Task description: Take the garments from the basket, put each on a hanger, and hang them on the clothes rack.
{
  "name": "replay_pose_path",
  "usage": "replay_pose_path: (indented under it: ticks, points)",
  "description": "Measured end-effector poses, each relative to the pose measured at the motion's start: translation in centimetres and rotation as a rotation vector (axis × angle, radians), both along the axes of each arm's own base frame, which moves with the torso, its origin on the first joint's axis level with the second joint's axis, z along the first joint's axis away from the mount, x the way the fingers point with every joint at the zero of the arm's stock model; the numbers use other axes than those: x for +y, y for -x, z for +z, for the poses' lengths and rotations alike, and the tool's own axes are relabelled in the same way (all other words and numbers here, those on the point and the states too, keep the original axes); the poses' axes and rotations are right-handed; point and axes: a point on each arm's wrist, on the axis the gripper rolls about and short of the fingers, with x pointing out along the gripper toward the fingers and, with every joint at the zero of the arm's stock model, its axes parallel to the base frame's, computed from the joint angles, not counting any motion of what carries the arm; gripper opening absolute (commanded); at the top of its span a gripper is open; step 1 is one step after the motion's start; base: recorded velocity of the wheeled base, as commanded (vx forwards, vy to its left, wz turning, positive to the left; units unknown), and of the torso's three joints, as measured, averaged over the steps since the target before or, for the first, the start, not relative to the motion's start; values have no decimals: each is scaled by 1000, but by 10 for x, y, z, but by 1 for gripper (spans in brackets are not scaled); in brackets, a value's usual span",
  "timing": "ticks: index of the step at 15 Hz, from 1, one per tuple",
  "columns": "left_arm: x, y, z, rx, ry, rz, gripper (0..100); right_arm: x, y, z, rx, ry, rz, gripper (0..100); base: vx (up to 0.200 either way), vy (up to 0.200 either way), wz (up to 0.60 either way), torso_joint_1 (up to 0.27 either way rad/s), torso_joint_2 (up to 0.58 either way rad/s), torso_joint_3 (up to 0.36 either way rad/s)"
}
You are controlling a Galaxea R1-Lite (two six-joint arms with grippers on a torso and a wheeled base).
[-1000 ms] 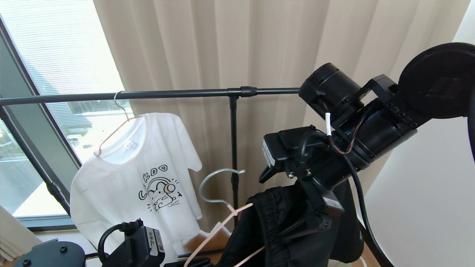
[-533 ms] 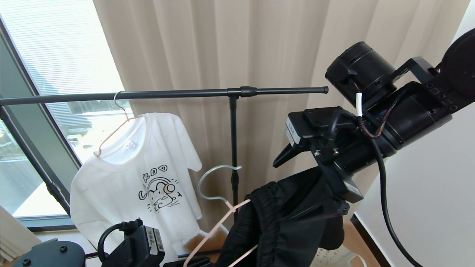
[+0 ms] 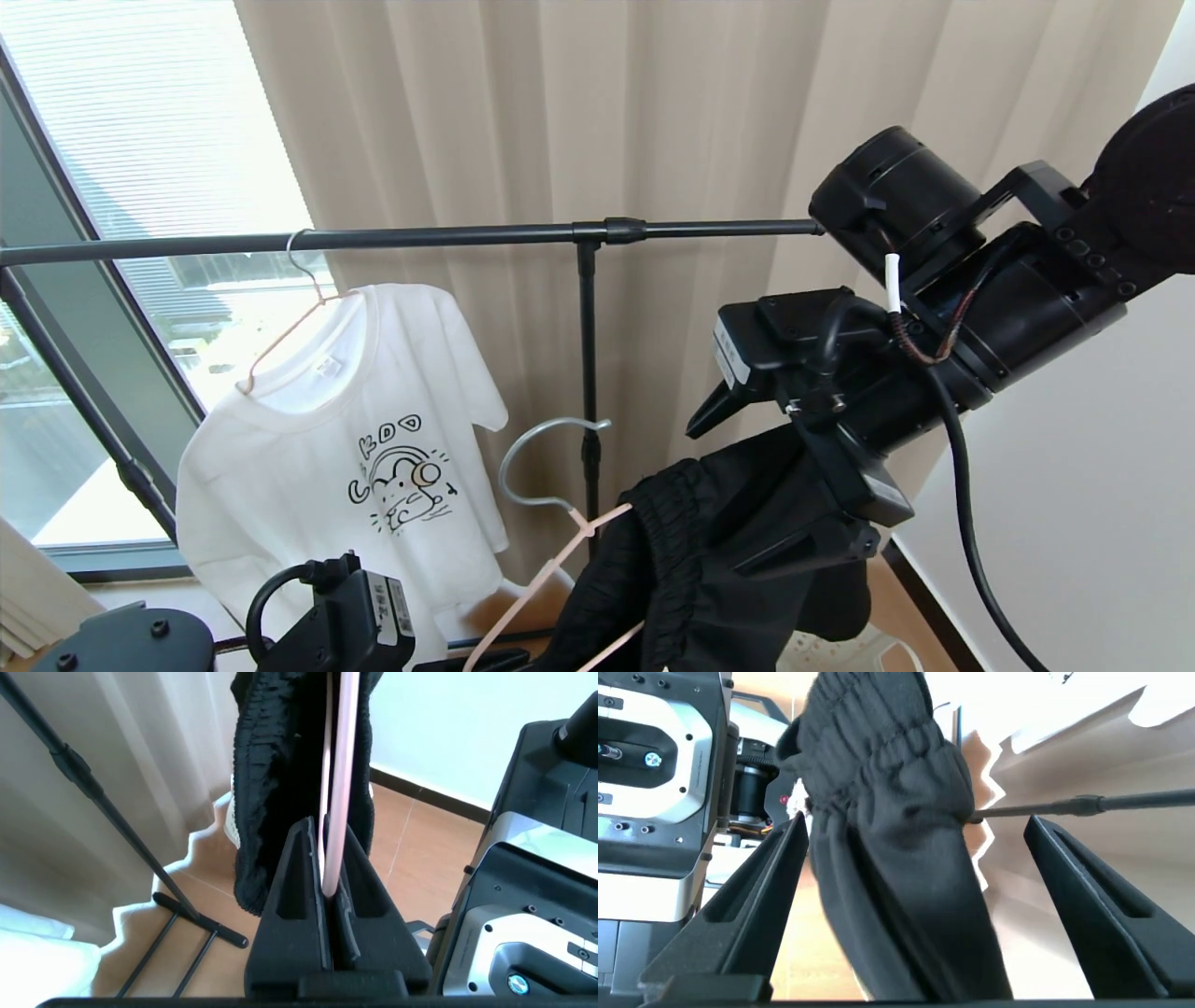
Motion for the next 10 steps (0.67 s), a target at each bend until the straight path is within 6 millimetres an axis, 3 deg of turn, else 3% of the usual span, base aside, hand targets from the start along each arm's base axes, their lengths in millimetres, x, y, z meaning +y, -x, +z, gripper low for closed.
replay_pose_path:
  ticks: [4,10]
  points:
    - [0,0,0,-11,-7,-4,0,12,-4,-13,23,26,20,100,0,0,0,0,0,0]
    - [-1,1,0,-10,-7,-9,0,16,-6,-16,30,30,26,100,0,0,0,0,0,0]
